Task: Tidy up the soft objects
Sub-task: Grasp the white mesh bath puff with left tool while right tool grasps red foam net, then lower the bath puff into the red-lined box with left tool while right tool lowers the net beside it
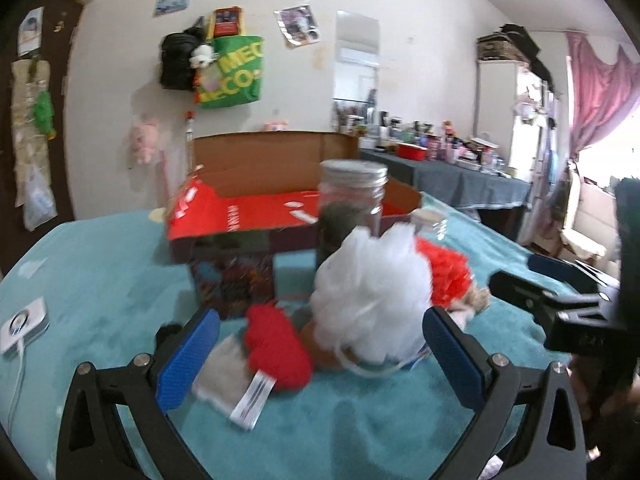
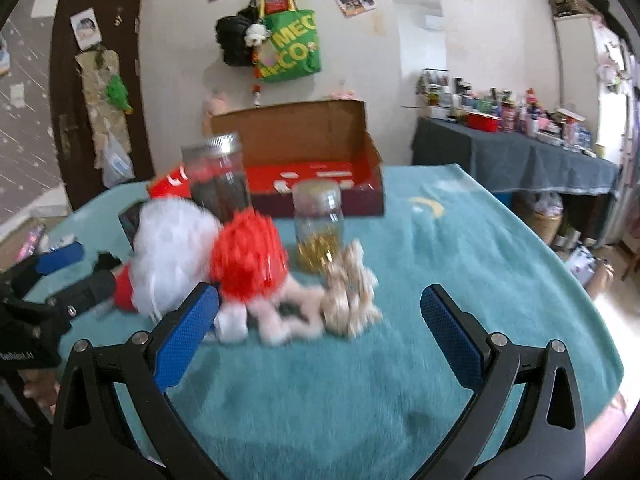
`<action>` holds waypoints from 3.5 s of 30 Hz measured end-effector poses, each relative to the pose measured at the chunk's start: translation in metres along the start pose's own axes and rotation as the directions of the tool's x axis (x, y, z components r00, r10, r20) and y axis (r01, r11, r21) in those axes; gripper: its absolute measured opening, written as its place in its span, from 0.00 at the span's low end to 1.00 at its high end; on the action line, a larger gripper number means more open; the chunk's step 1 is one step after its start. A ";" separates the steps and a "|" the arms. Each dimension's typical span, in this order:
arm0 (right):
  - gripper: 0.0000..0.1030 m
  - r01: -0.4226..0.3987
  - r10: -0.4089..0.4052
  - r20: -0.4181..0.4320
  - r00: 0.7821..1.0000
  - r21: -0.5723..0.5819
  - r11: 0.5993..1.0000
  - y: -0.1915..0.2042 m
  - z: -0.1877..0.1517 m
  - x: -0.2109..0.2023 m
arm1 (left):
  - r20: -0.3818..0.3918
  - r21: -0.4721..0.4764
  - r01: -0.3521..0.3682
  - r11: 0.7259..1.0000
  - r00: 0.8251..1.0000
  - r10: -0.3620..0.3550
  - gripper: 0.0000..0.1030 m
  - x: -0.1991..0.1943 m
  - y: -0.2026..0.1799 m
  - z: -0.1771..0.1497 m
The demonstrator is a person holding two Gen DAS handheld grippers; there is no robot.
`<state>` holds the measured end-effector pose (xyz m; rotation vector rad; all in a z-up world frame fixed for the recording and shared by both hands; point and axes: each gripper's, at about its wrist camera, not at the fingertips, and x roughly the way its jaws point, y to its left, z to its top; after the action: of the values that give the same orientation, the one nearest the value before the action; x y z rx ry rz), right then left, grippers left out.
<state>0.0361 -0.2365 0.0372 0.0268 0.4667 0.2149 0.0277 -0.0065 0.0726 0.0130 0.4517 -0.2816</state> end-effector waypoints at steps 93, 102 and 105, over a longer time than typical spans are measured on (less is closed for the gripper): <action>0.35 -0.226 0.125 -0.524 0.843 -0.133 0.965 0.009 0.232 0.369 | -0.444 0.178 0.089 0.980 0.896 0.000 0.42 0.324 0.091 0.194; 0.37 -0.209 0.119 -0.573 0.811 -0.095 0.973 0.004 0.230 0.383 | -0.450 0.167 0.077 0.983 0.893 0.006 0.47 0.338 0.093 0.180; 0.39 -0.209 0.121 -0.577 0.808 -0.088 0.974 0.004 0.229 0.384 | -0.448 0.173 0.078 0.982 0.894 0.008 0.49 0.338 0.093 0.180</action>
<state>0.4733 -0.1460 0.0719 -0.1482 1.0520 0.4351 0.4208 -0.0200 0.0836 0.2590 0.8847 -0.3573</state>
